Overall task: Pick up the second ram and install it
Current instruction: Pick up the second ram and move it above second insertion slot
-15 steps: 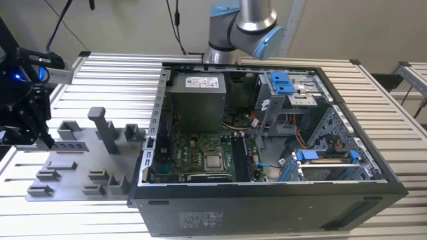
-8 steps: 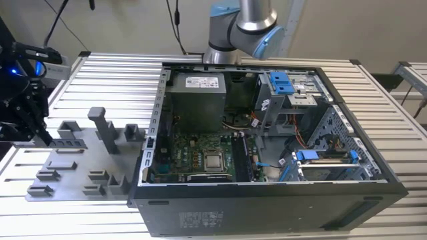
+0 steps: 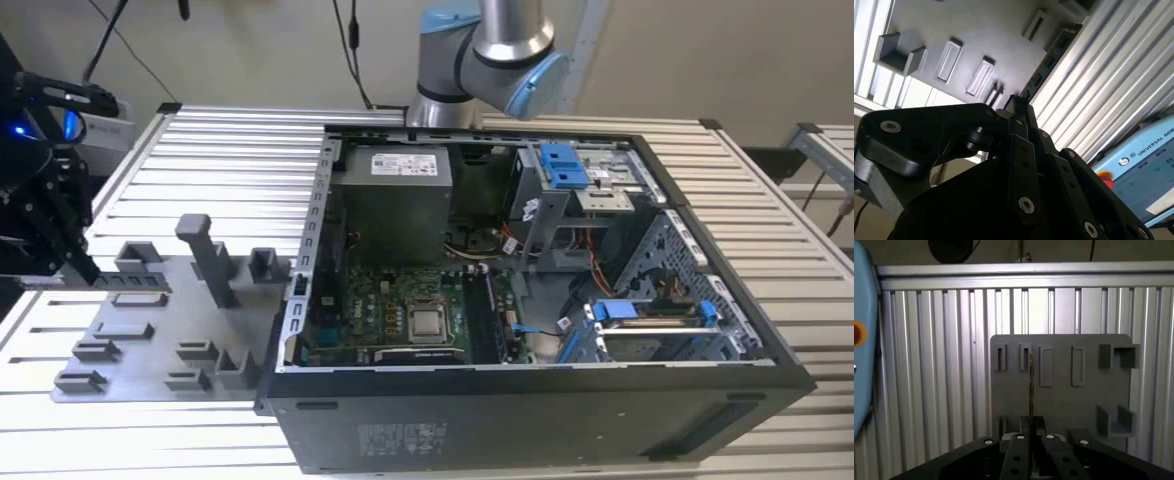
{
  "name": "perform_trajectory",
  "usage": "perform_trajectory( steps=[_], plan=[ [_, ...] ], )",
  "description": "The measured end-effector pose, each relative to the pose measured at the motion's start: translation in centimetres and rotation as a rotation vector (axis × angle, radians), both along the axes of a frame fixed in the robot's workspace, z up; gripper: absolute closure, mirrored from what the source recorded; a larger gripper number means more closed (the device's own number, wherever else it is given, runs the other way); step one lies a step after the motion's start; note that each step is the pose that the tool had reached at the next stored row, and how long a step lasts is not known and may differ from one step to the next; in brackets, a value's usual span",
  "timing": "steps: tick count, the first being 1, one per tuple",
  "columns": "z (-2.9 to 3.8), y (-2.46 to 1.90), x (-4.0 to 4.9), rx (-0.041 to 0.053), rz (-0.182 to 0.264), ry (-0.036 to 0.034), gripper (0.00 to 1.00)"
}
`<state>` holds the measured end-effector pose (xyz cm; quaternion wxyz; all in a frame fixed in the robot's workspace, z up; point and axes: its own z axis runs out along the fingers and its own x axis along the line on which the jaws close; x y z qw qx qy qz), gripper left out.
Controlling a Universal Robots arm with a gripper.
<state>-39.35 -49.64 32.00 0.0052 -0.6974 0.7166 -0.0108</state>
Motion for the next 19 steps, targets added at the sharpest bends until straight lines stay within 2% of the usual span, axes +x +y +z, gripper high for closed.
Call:
perform_trajectory(
  steps=[19],
  plan=[
    [2.38,0.0,0.0,0.0,0.0,0.0,0.86]
  ],
)
